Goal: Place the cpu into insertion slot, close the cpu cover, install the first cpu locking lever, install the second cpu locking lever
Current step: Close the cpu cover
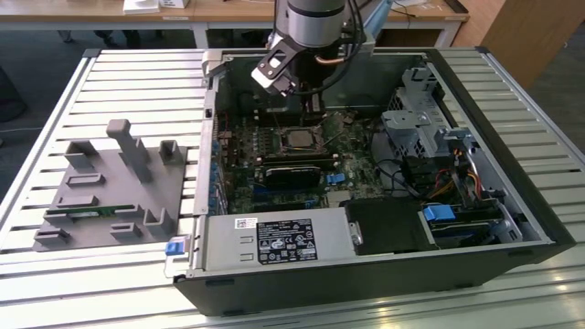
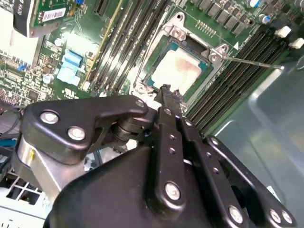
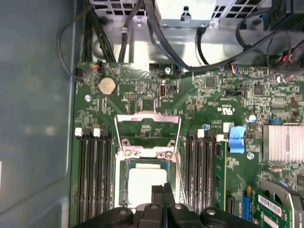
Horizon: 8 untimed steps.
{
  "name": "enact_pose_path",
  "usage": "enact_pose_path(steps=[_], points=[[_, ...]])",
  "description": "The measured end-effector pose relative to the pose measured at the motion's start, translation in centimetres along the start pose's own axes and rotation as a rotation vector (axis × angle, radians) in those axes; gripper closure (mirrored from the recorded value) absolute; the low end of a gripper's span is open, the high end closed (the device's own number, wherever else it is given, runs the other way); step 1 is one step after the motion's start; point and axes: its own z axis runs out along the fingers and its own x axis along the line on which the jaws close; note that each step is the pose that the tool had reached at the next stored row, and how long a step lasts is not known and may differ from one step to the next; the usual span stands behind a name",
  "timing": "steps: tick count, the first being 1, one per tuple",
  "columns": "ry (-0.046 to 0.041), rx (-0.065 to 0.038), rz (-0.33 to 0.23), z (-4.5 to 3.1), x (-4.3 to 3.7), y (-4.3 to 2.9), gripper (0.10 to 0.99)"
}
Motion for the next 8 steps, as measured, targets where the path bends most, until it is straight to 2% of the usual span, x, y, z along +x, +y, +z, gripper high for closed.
enact_pose_path(steps=[8], points=[[0.0005,0.0,0.0,0.06,-0.01,1.47,0.98]])
